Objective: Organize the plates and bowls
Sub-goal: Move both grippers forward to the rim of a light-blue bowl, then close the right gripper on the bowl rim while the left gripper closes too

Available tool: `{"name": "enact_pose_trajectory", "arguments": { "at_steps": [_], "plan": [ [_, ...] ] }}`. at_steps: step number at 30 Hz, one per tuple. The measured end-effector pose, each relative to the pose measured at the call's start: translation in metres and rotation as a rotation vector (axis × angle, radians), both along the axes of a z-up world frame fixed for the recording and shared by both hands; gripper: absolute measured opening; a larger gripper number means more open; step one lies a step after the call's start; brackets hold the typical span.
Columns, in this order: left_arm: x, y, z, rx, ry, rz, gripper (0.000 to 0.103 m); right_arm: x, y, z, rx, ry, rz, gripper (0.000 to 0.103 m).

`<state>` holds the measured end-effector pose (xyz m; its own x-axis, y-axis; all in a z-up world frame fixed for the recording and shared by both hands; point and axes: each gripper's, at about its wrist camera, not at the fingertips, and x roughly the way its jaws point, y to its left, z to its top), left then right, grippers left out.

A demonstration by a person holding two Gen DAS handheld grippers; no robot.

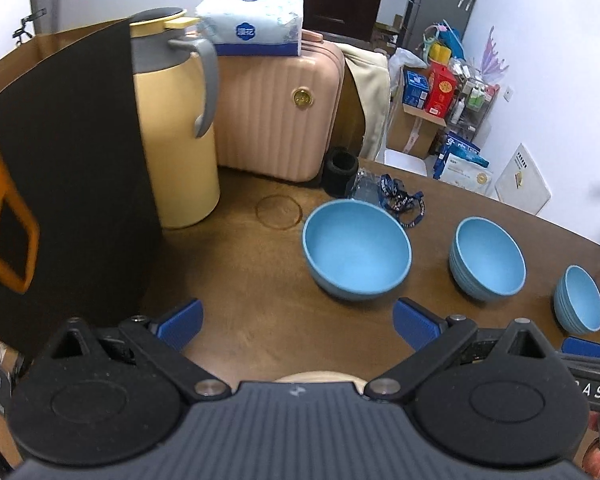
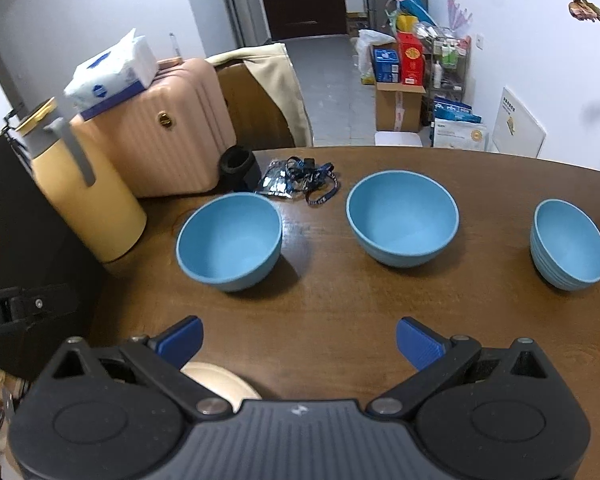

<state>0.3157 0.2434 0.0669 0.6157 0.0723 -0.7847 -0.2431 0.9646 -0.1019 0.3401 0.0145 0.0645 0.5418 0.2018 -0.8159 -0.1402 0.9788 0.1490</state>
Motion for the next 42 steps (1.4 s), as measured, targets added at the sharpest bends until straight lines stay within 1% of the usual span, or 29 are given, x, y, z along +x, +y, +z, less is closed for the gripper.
{"name": "enact_pose_trajectory", "arguments": {
  "at_steps": [4,9,13,14,17,20,23,25,26,28,30,31,33,35,37,38,40,42],
  "plan": [
    [0.038,0.011,-0.003,-0.034,0.016,-0.020,0.103,0.029,0.015,-0.004,-0.007,0.016,-0.035,0.103],
    [0.081,0.022,-0.011,-0.050,0.037,-0.024,0.103,0.066,0.035,-0.015,-0.026,0.041,-0.059,0.102],
    [0.113,0.029,-0.026,-0.058,0.062,-0.017,0.103,0.095,0.047,-0.028,-0.024,0.073,-0.083,0.101],
    [0.119,0.031,-0.030,-0.066,0.069,-0.017,0.102,0.103,0.050,-0.032,-0.026,0.079,-0.089,0.099],
    [0.139,0.042,-0.048,-0.121,0.089,0.002,0.101,0.121,0.054,-0.045,-0.045,0.099,-0.122,0.098],
    [0.155,0.047,-0.067,-0.133,0.126,0.010,0.095,0.135,0.056,-0.058,-0.046,0.118,-0.154,0.098],
    [0.169,0.049,-0.087,-0.139,0.158,0.016,0.087,0.146,0.058,-0.070,-0.046,0.134,-0.168,0.097],
    [0.177,0.050,-0.100,-0.147,0.180,0.021,0.078,0.152,0.061,-0.081,-0.049,0.147,-0.172,0.097],
    [0.181,0.050,-0.107,-0.152,0.190,0.020,0.077,0.155,0.063,-0.086,-0.050,0.154,-0.173,0.096],
    [0.188,0.049,-0.119,-0.152,0.209,0.017,0.074,0.160,0.066,-0.098,-0.047,0.171,-0.174,0.089],
    [0.194,0.047,-0.130,-0.152,0.222,0.015,0.072,0.163,0.068,-0.107,-0.043,0.188,-0.178,0.087],
    [0.196,0.046,-0.135,-0.155,0.229,0.013,0.068,0.165,0.069,-0.112,-0.047,0.193,-0.182,0.086],
    [0.201,0.044,-0.143,-0.155,0.239,0.007,0.067,0.167,0.071,-0.121,-0.051,0.201,-0.182,0.076],
    [0.204,0.042,-0.150,-0.150,0.247,0.001,0.065,0.170,0.071,-0.130,-0.040,0.214,-0.186,0.071],
    [0.207,0.041,-0.157,-0.149,0.257,-0.002,0.061,0.172,0.071,-0.135,-0.032,0.220,-0.189,0.067],
    [0.208,0.041,-0.160,-0.150,0.263,-0.002,0.061,0.173,0.072,-0.138,-0.028,0.222,-0.188,0.063],
    [0.211,0.040,-0.165,-0.153,0.268,-0.005,0.054,0.174,0.073,-0.142,-0.020,0.225,-0.188,0.060],
    [0.213,0.040,-0.169,-0.157,0.273,-0.012,0.049,0.174,0.074,-0.145,-0.014,0.226,-0.186,0.050]
  ]
}}
